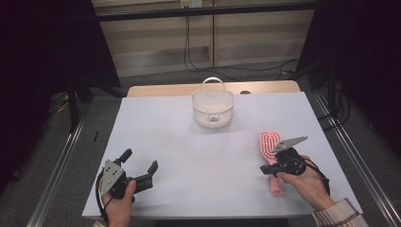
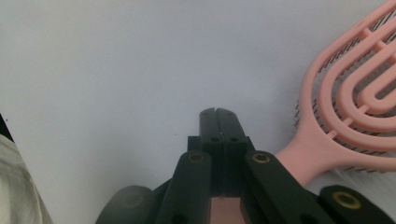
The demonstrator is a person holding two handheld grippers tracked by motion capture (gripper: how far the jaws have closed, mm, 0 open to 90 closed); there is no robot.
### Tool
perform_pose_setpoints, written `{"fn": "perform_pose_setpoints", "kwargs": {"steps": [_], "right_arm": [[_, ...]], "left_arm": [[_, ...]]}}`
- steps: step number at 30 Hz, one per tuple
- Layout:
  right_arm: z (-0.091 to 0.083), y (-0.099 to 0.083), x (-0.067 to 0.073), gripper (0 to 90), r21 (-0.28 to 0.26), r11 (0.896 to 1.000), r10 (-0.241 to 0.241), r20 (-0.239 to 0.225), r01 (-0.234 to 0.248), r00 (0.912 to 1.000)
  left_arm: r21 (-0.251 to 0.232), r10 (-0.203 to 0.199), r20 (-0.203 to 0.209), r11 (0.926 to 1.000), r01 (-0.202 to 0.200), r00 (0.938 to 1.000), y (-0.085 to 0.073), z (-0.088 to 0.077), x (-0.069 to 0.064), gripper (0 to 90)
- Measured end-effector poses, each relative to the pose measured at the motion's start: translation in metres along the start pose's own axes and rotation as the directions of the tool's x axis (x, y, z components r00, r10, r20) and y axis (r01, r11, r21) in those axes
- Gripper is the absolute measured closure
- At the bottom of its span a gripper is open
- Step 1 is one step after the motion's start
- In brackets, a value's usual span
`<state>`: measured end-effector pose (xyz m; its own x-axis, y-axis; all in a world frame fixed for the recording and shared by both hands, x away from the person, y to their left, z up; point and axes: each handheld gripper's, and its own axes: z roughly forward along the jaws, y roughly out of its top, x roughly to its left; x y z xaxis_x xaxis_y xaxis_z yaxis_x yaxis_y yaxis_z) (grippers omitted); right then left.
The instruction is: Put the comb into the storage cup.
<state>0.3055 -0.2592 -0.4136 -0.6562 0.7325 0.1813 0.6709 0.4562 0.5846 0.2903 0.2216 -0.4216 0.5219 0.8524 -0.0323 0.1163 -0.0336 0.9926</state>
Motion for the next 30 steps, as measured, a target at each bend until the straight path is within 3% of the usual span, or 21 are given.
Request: {"fn": "perform_pose_setpoints", "kwargs": {"steps": [8, 30], "right_arm": [[0.002, -0.006, 0.001, 90.0, 0.042, 0.999, 0.003, -0.009, -0.002, 1.0], [-0.003, -0.019, -0.005, 90.0, 0.063, 0.998, 0.025, -0.009, -0.024, 0.9997]], "left_arm": [[0.001, 0.0, 0.0, 1.0, 0.0, 1.0, 0.0, 0.0, 0.0, 1.8], [0.001, 0.001, -0.003, 1.0, -0.001, 1.0, 0.0, 0.0, 0.0, 1.8]]}}
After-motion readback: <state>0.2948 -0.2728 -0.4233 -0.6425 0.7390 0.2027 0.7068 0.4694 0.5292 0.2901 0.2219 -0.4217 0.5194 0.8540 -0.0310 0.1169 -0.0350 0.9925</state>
